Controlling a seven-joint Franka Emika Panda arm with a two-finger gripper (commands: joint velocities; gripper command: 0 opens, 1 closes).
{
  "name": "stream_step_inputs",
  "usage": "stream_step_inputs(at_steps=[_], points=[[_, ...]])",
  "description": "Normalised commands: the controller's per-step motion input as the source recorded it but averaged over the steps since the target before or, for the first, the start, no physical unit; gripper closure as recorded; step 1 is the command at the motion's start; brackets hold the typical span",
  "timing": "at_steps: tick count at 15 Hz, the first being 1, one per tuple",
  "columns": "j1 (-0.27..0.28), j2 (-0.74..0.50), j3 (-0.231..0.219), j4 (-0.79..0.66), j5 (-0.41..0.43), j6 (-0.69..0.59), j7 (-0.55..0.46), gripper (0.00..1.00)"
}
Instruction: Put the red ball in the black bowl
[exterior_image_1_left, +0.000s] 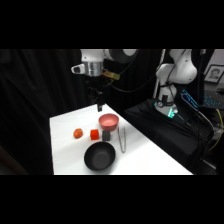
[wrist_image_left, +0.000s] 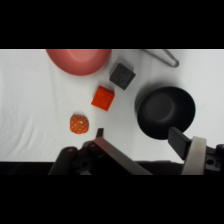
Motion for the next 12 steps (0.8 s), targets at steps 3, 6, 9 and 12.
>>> stream_step_inputs(at_steps=[3,6,9,12], points=[[-0.127,0.48,-0.055,0.58,0.143,0.01,-0.08,0.0],[-0.131,0.47,-0.025,0.55,0.18,0.03,-0.1,0.0],[-0.109,0.48,-0.005,0.51,0.149,0.11,-0.05,0.0],[-0.085,0.49,-0.005,0.51,0.101,0.11,0.02,0.0]])
